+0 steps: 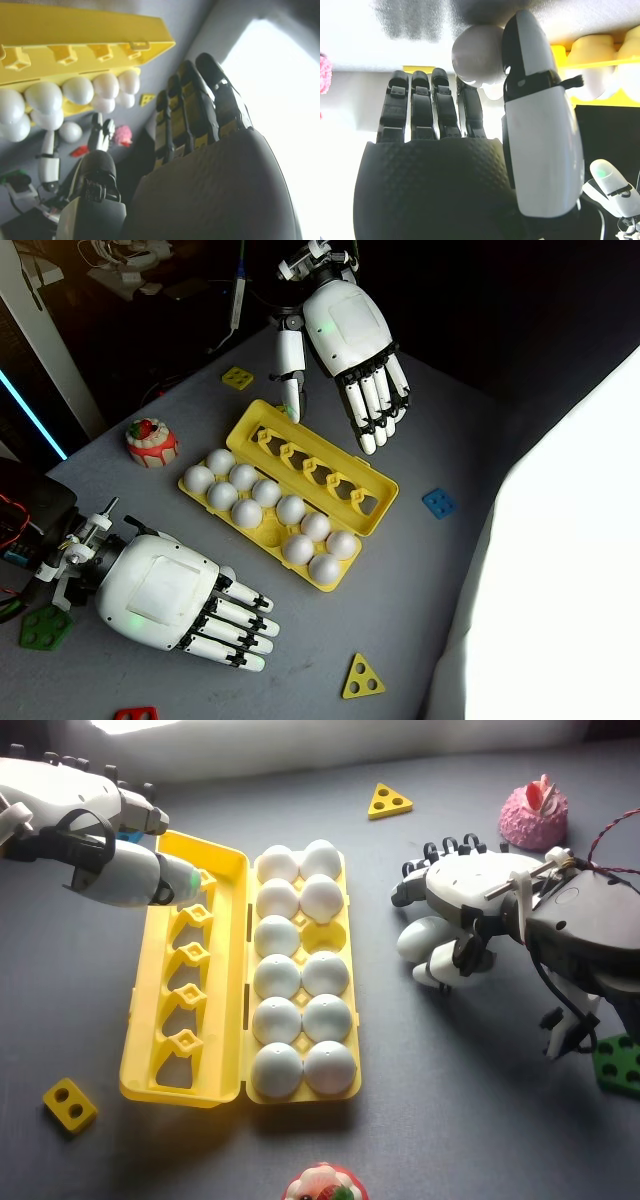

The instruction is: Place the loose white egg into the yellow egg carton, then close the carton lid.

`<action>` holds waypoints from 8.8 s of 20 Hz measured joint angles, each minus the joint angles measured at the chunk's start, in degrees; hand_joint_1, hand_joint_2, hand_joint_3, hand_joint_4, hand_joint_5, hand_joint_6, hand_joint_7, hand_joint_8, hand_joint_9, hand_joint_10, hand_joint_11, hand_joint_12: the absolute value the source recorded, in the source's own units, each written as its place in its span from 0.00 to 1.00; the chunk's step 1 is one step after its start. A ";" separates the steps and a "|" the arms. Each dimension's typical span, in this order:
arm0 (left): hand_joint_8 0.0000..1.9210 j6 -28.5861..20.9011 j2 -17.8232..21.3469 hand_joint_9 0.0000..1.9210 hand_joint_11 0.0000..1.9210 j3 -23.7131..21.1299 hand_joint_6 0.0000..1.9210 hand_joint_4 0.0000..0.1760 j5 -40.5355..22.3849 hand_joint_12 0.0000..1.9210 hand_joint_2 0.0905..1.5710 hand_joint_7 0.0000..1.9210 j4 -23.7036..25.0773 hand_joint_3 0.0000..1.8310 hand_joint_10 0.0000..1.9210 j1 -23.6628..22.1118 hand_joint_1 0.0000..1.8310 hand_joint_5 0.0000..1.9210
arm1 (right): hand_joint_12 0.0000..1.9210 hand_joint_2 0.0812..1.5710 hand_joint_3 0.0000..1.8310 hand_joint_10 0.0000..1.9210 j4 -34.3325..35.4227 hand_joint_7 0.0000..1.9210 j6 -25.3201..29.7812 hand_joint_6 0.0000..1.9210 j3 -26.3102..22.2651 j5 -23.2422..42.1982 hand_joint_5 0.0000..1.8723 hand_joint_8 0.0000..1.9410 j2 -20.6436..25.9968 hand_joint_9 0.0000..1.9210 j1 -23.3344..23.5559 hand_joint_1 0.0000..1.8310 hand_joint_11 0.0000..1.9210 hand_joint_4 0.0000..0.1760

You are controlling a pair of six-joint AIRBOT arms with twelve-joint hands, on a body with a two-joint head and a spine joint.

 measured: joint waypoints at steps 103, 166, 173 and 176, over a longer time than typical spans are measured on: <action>0.00 0.02 1.70 0.19 0.00 0.35 0.00 0.07 -3.76 0.52 0.81 0.18 -4.44 0.00 0.00 -4.35 0.00 0.14 | 0.00 0.72 0.00 0.02 -38.66 0.24 68.06 0.59 8.02 9.11 0.48 0.00 -10.05 0.07 -4.92 0.60 0.00 0.00; 0.00 -2.84 1.64 0.22 0.01 0.90 0.00 0.06 -10.69 0.51 0.80 0.21 -19.34 0.00 0.01 -4.92 0.00 0.16 | 0.08 0.62 0.00 0.01 -62.31 0.08 66.36 0.01 -14.80 -9.22 0.10 0.00 32.13 0.06 4.22 0.34 0.00 0.00; 0.00 -18.12 0.90 0.26 0.02 3.19 0.01 0.01 -10.56 0.62 0.78 0.24 -18.73 0.00 0.01 -1.46 0.04 0.20 | 0.38 0.63 0.00 0.02 -62.64 0.11 68.87 0.01 -16.11 -13.27 0.11 0.00 42.18 0.08 2.54 0.32 0.00 0.00; 0.01 -24.41 0.24 0.28 0.04 4.70 0.01 0.01 -11.08 0.64 0.78 0.27 -17.20 0.00 0.01 -0.04 0.07 0.21 | 0.38 0.62 0.00 0.02 -65.31 0.11 69.77 0.01 -16.22 -15.21 0.11 0.00 45.03 0.08 2.58 0.32 0.00 0.00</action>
